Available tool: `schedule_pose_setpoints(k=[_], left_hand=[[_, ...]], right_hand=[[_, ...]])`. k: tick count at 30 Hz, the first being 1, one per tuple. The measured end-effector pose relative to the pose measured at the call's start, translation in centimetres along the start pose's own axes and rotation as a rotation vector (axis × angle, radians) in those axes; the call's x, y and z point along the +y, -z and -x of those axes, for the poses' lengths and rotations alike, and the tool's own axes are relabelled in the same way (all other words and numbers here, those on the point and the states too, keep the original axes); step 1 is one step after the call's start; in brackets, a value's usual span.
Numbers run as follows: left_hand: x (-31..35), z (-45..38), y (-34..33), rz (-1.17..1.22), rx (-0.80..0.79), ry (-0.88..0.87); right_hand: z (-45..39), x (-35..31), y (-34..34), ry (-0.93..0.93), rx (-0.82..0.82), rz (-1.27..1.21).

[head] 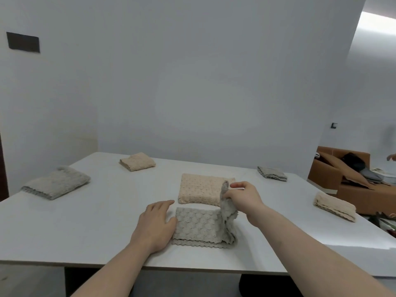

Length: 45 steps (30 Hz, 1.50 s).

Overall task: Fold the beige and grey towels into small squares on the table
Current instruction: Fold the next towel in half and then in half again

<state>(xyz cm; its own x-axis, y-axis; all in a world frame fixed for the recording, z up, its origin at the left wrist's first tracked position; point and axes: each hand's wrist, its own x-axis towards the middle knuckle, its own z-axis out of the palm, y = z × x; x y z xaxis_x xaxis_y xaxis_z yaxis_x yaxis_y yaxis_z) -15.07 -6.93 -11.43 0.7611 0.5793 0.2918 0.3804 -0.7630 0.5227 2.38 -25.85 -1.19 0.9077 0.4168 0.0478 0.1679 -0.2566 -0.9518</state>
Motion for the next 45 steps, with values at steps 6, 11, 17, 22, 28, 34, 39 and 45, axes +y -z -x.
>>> schedule_pose_setpoints(k=[6, 11, 17, 22, 28, 34, 39, 45], left_hand=[[-0.1, 0.2, 0.1, 0.057, 0.019, -0.028], [-0.2, -0.1, 0.1, 0.119, 0.055, 0.004], [-0.1, -0.4, 0.1, 0.177, 0.076, 0.032], [0.4, 0.1, 0.2, 0.121, 0.067, -0.088], [0.2, 0.3, -0.3, 0.073, 0.052, -0.239], [0.3, 0.1, -0.5, 0.05, 0.109, -0.276], [0.4, 0.5, -0.3, 0.114, 0.215, -0.29], [0.7, 0.7, -0.3, 0.071, 0.187, -0.215]], right_hand=[[1.5, -1.2, -4.4, 0.018, -0.207, -0.096], [2.9, -0.1, -4.5, 0.012, -0.377, -0.244], [3.1, 5.6, -2.2, 0.461, -0.024, 0.237], [3.8, 9.5, -2.8, 0.533, -0.183, 0.426], [4.0, 9.3, -3.0, 0.551, -0.253, 0.546], [3.6, 9.4, -3.2, 0.512, -0.299, 0.668], [3.7, 9.5, -2.8, 0.513, -0.25, 0.55], [3.5, 9.5, -3.2, 0.493, -0.305, 0.706]])
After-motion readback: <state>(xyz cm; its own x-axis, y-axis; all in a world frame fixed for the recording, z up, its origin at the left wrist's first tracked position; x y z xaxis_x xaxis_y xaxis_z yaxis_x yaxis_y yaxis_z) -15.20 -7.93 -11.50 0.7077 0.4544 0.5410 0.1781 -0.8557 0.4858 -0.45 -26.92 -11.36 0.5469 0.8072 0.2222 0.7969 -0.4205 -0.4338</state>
